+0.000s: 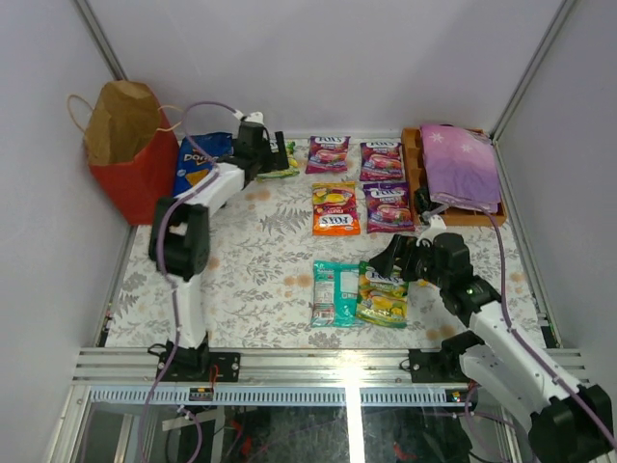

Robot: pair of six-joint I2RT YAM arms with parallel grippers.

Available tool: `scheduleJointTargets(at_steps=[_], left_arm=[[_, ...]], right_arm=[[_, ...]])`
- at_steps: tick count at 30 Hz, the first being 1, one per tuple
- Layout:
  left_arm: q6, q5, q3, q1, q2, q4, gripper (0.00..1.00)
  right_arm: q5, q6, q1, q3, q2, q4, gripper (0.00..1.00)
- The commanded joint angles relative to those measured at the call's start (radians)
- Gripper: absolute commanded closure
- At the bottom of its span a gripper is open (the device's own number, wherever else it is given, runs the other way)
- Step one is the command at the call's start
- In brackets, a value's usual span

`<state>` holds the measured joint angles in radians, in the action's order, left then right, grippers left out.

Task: Take the snacks out of the paper bag

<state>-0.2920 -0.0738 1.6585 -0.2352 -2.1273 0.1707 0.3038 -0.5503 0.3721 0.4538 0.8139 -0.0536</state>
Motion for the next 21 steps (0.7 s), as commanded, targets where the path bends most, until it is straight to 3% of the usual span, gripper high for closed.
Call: scheduleJointTargets(at_steps=[1, 5, 10, 16, 21], left_arm=[[0.018, 0.06, -0.183, -0.018, 0.321, -0.171, 0.0], [-0.008, 0.161, -0.347, -0.031, 0.495, -0.129, 0.0], [-0.088, 0.288, -0.628, -0.133, 0.648, -0.223, 0.0], [-0.216, 0.343, -0.862, -0.283, 0.685, -0.421, 0.0], [-0.297, 0.362, -0.944, -0.396, 0.649, -0.56, 0.0]], right_arm=[[-0.176, -0.081, -0.013, -0.072, -0.141, -0.175, 0.0], [-0.254, -0.122, -0.02, -0.092, -0.185, -0.302, 0.09], [-0.32, -0.209, -0.021, -0.139, -0.203, -0.325, 0.32], [-0.385, -0.29, -0.021, -0.163, -0.234, -0.342, 0.35], [-0.396, -0.355, -0.022, -0.206, -0.262, -0.335, 0.39]])
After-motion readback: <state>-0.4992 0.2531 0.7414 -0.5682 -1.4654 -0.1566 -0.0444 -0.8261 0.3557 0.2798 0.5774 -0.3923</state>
